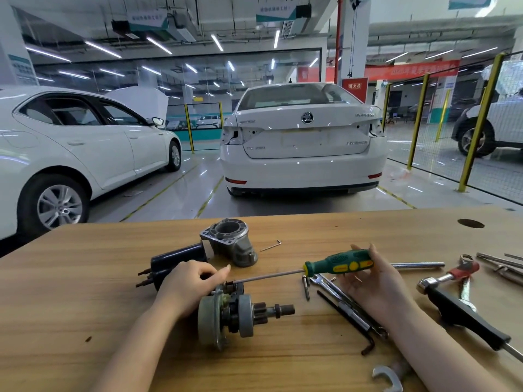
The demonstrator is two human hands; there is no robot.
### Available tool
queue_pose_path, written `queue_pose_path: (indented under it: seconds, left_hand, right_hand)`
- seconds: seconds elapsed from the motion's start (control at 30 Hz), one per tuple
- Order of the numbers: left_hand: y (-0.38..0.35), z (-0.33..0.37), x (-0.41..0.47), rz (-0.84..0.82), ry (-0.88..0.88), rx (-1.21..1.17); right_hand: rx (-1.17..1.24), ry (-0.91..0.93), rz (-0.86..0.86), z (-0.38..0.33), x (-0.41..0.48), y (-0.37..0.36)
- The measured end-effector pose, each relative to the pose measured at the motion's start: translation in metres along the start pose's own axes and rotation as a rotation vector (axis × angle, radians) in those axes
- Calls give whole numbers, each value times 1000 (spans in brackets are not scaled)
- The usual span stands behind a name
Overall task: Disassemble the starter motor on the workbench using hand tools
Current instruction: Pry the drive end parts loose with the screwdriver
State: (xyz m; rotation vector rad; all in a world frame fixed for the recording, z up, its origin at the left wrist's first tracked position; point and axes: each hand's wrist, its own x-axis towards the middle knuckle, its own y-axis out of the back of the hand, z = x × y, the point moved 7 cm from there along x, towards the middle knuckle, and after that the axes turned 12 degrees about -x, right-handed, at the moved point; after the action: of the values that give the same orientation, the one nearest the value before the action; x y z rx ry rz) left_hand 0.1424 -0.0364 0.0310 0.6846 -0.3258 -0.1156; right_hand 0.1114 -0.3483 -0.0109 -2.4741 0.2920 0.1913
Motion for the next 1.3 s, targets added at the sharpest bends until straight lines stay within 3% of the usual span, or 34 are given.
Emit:
queue_pose_path:
  seconds: [0.5,0.73,0.93,1.23,1.3]
  left_hand:
    - [0,1,-1,2,0,-13]
    - [0,1,-1,7,0,-23]
    - [2,-1,1,33,-8,-19]
    - [1,-1,-1,32,-14,-25]
    - [1,0,0,30,-16,-26]
  right_hand:
    - [56,30,18,0,4,1]
    - [-196,114,47,-8,1,2]
    - [-215,185,27,-14,-2,3]
    - [117,47,-107,-13,-5,-4]
    - [102,27,-100,-10,-6,-5]
